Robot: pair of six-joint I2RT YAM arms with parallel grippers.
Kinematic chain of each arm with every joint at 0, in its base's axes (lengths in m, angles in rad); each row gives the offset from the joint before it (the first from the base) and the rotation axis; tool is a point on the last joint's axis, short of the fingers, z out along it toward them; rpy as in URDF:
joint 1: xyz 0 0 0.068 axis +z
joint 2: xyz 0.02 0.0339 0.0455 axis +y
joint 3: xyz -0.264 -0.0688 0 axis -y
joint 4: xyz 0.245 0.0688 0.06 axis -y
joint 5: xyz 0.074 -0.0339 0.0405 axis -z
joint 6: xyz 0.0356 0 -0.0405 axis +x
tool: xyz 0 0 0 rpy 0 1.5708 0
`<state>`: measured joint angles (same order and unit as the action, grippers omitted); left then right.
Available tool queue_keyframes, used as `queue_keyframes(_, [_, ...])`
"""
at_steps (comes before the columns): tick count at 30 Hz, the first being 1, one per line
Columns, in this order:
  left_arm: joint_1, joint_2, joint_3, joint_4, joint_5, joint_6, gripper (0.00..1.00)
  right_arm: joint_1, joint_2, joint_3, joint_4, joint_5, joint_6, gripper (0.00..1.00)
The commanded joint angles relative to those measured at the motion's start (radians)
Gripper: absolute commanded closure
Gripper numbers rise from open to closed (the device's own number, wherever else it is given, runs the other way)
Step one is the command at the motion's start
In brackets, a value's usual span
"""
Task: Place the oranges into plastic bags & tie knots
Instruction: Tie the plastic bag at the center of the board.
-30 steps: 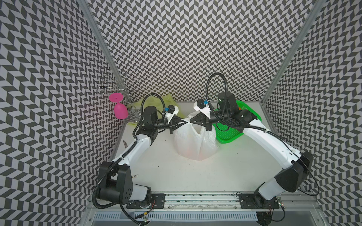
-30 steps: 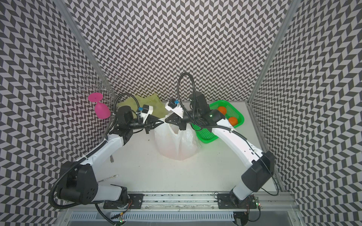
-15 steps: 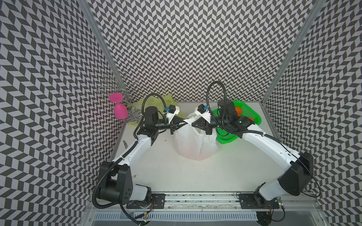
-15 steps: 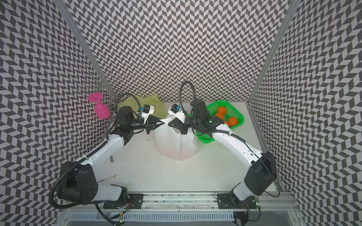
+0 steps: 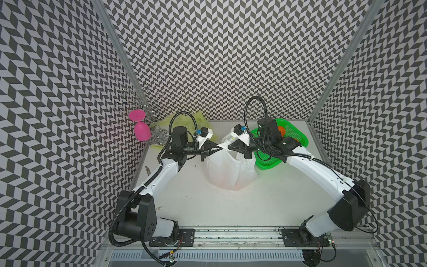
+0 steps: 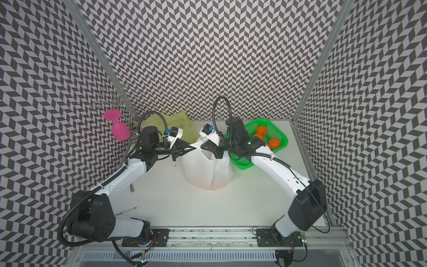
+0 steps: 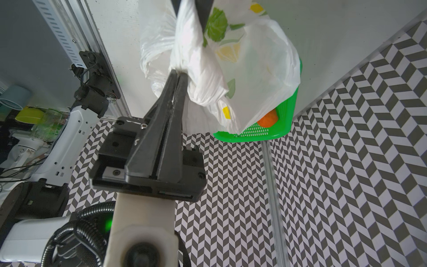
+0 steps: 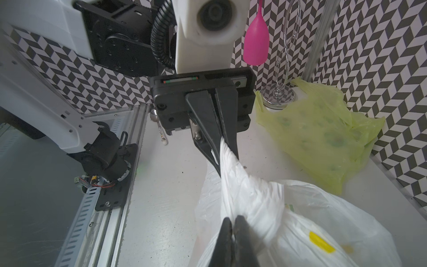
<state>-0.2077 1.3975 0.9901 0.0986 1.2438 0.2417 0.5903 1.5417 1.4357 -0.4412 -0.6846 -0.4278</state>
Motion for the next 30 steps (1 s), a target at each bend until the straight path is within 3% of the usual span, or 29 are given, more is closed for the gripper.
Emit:
queue_keyframes(1, [0.017,0.005,0.054,-0.056,0.055,0.08,0.94,-0.029,-0.006,0.022,-0.08,0.047,-0.057,0.99])
queue_keyframes(11, [0.01,0.048,0.096,-0.034,0.079,0.03,0.78,-0.028,-0.005,0.005,-0.063,0.048,-0.083,0.99])
queue_keyframes(18, [-0.005,0.056,0.099,-0.043,0.052,0.027,0.74,-0.029,0.005,0.015,-0.055,0.043,-0.08,1.0])
queue_keyframes(30, [-0.047,0.079,0.134,-0.067,-0.052,0.021,0.47,-0.028,0.006,0.014,-0.045,0.051,-0.087,1.0])
